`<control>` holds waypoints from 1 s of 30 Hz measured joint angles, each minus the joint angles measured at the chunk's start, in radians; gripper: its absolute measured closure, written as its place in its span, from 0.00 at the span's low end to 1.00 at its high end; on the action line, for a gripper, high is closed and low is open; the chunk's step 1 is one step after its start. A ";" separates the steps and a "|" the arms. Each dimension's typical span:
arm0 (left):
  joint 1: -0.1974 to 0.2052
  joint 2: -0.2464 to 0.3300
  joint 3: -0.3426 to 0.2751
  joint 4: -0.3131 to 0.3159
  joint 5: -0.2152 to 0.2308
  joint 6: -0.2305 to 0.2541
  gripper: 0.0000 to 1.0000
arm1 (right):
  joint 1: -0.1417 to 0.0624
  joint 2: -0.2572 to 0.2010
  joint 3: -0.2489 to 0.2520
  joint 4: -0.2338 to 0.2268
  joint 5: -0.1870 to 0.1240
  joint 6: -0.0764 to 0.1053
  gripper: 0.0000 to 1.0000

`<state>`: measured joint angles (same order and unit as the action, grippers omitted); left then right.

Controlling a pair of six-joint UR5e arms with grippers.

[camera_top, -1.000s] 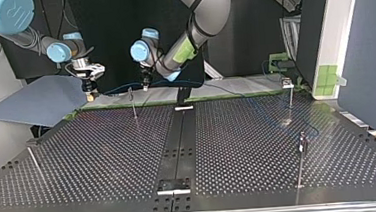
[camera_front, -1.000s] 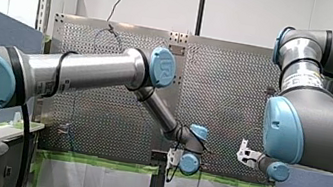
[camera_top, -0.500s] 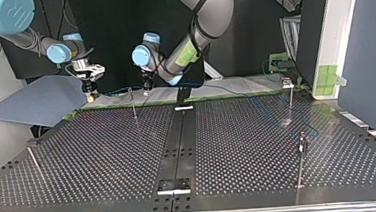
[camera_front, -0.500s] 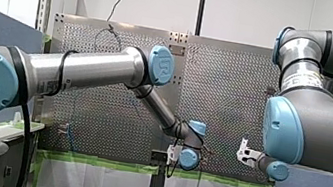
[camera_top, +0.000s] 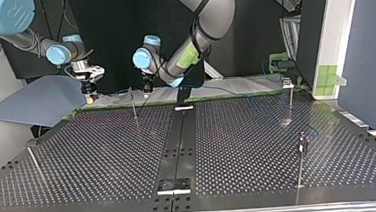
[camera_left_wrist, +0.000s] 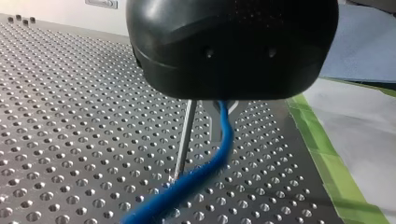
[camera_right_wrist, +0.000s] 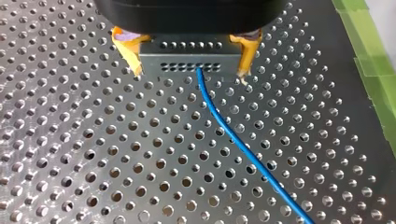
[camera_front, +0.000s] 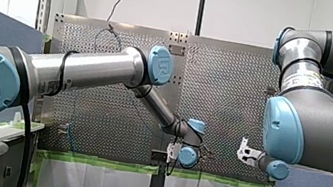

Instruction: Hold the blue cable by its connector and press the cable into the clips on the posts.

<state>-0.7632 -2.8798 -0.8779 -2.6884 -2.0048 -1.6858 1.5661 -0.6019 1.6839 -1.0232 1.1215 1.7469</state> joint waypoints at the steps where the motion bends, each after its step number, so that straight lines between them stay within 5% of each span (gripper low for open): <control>1: 0.000 0.000 0.000 0.000 0.000 0.000 1.00 | 0.000 0.000 -0.001 0.000 0.000 0.000 1.00; 9: -0.004 0.000 -0.007 -0.002 0.001 0.002 1.00 | 0.004 0.001 -0.003 0.014 0.002 -0.015 1.00; 16: -0.020 0.007 -0.030 -0.007 -0.003 0.020 1.00 | 0.004 0.001 -0.003 0.065 0.016 -0.068 1.00; 22: -0.029 0.011 -0.028 -0.040 -0.004 0.025 1.00 | -0.008 0.000 0.008 0.098 -0.001 -0.114 1.00; 30: -0.027 0.011 -0.028 -0.035 -0.001 0.021 1.00 | -0.015 0.000 0.010 0.090 -0.003 -0.105 1.00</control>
<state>-0.7905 -2.8690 -0.9057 -2.7233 -2.0058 -1.6644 1.5511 -0.6015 1.6941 -0.9330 1.1190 1.6423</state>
